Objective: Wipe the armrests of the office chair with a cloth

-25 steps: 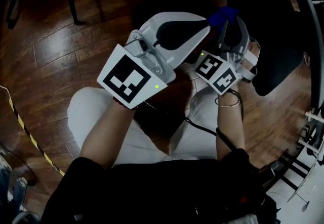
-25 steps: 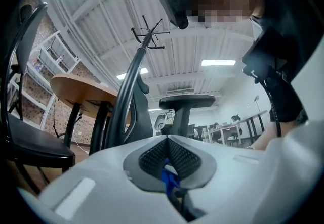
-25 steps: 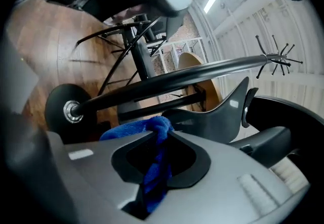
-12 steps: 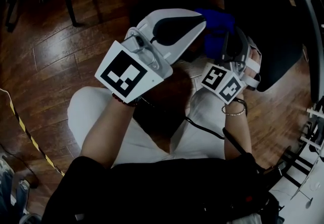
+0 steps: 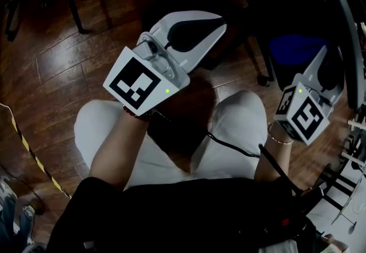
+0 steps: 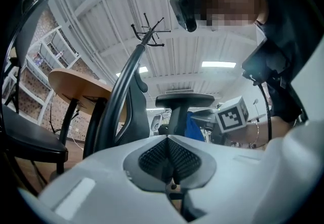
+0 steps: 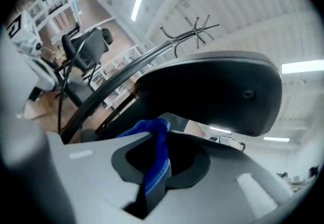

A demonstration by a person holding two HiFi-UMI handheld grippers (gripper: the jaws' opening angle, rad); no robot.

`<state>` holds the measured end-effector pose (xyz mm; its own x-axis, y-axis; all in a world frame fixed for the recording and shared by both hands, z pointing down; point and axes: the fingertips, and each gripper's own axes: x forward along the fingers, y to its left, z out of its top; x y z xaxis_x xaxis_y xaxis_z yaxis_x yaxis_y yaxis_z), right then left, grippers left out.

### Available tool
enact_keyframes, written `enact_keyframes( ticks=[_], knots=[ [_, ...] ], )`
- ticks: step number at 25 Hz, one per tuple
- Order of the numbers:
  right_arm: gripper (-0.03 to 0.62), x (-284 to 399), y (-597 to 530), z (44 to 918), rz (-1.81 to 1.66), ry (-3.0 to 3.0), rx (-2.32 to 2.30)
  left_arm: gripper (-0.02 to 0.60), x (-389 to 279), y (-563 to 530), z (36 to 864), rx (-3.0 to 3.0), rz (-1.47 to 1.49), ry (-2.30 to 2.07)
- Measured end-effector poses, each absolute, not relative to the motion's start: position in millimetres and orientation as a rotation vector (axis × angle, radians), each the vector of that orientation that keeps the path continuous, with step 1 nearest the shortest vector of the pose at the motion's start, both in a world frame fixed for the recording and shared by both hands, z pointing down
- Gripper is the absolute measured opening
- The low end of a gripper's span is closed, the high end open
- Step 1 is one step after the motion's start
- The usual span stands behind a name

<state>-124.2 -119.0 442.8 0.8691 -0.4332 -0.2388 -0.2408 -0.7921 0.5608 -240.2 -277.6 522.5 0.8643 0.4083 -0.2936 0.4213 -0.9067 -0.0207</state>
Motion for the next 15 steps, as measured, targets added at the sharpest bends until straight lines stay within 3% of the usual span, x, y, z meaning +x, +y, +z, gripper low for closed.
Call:
enact_keyframes(
  ticks=[4, 10, 15],
  knots=[
    [0.037, -113.4, -125.4, 450.1, -0.456, -0.628, 2.603, 0.006, -239.1, -271.6, 521.3, 2.988, -0.458, 0.68],
    [0.034, -86.6, -147.9, 499.4, -0.039, -1.064, 2.698, 0.006, -237.9, -264.3, 519.1, 2.973, -0.454, 0.688],
    [0.032, -85.5, -162.8, 543.5, 0.201, -0.981, 2.561, 0.006, -237.3, -262.9, 517.8, 2.976, -0.453, 0.698]
  ],
)
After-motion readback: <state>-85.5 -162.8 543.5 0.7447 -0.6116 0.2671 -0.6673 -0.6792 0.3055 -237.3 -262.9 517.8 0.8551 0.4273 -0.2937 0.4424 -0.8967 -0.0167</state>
